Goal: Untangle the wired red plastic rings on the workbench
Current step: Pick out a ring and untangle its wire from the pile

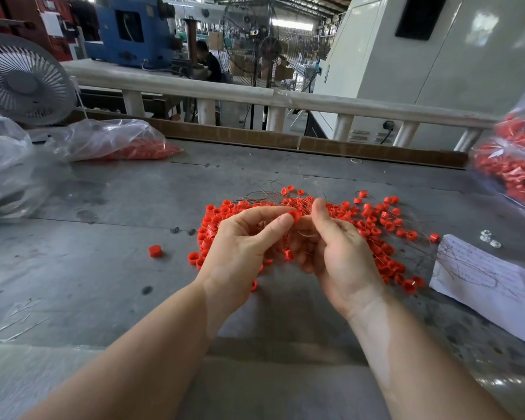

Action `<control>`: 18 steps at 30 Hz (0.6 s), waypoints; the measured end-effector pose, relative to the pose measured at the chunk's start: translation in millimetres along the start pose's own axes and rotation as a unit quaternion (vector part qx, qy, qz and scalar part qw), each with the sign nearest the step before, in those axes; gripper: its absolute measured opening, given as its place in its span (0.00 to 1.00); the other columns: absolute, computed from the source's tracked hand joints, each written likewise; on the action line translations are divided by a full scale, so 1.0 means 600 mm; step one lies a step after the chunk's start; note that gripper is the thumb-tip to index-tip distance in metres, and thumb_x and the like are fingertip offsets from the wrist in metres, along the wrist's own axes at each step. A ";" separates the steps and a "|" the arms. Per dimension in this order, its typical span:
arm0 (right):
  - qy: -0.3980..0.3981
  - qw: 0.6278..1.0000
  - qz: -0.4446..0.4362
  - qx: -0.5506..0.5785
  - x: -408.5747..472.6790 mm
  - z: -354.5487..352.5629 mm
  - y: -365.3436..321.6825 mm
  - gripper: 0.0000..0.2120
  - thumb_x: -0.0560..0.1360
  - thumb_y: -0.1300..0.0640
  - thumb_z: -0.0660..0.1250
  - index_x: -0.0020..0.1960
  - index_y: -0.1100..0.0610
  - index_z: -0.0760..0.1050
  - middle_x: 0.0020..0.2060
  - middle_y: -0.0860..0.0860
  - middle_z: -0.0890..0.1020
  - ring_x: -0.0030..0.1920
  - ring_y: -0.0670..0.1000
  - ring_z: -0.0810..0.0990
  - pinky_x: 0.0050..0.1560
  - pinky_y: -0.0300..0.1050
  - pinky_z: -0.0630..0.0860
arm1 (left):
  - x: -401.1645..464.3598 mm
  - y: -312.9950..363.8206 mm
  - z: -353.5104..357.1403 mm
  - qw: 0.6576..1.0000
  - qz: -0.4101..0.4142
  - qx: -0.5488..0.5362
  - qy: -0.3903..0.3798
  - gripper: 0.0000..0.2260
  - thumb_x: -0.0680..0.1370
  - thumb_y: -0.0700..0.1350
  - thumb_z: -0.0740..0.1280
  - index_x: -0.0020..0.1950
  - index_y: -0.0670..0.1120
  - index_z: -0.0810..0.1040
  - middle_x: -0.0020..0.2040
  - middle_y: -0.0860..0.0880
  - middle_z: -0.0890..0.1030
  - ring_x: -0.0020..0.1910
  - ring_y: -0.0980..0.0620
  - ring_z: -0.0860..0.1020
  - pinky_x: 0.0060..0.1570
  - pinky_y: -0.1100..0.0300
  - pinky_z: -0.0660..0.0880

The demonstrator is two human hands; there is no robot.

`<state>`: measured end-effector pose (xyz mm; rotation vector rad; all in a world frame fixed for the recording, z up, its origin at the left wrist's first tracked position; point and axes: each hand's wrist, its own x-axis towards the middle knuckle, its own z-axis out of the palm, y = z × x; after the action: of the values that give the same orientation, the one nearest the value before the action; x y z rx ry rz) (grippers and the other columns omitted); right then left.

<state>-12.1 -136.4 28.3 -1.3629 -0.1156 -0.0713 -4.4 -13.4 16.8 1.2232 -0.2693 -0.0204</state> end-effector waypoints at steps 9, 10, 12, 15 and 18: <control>-0.023 0.999 0.009 0.021 0.002 -0.003 0.000 0.21 0.70 0.43 0.60 0.35 0.57 0.83 0.25 0.52 0.77 0.23 0.47 0.71 0.22 0.37 0.62 | 0.003 0.002 -0.002 0.999 -0.024 -0.021 -0.026 0.20 0.72 0.47 0.65 0.55 0.32 0.78 0.31 0.48 0.79 0.29 0.55 0.76 0.29 0.67 0.72; -0.025 0.999 0.009 0.020 0.002 -0.003 0.000 0.21 0.69 0.43 0.60 0.36 0.57 0.83 0.25 0.52 0.77 0.23 0.46 0.71 0.22 0.37 0.62 | 0.002 0.003 -0.002 0.999 -0.030 -0.033 -0.030 0.19 0.72 0.47 0.64 0.55 0.33 0.78 0.31 0.49 0.79 0.28 0.57 0.75 0.28 0.68 0.72; -0.027 0.999 0.009 0.019 0.002 -0.003 0.000 0.21 0.69 0.43 0.60 0.36 0.57 0.84 0.25 0.51 0.77 0.23 0.46 0.70 0.22 0.36 0.62 | 0.002 0.004 -0.001 0.997 -0.044 -0.054 -0.033 0.17 0.73 0.46 0.64 0.53 0.35 0.78 0.30 0.50 0.79 0.26 0.58 0.74 0.26 0.68 0.71; -0.031 0.999 0.005 0.015 0.002 -0.003 -0.001 0.21 0.70 0.43 0.59 0.37 0.56 0.84 0.25 0.51 0.77 0.23 0.46 0.70 0.22 0.36 0.62 | 0.001 0.007 -0.001 0.996 -0.062 -0.052 -0.026 0.15 0.72 0.48 0.64 0.51 0.38 0.80 0.30 0.48 0.77 0.26 0.58 0.73 0.26 0.68 0.71; -0.033 0.999 0.004 0.018 0.001 -0.003 -0.002 0.21 0.71 0.44 0.59 0.36 0.57 0.84 0.24 0.51 0.77 0.23 0.46 0.70 0.22 0.36 0.63 | 0.001 0.008 -0.001 0.996 -0.078 -0.046 -0.017 0.18 0.71 0.50 0.65 0.52 0.38 0.80 0.32 0.46 0.74 0.27 0.57 0.72 0.26 0.67 0.71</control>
<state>-11.6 -138.4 29.2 -1.3306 -0.1653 -0.0170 -4.1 -11.3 21.5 1.1505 -0.2000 -0.1886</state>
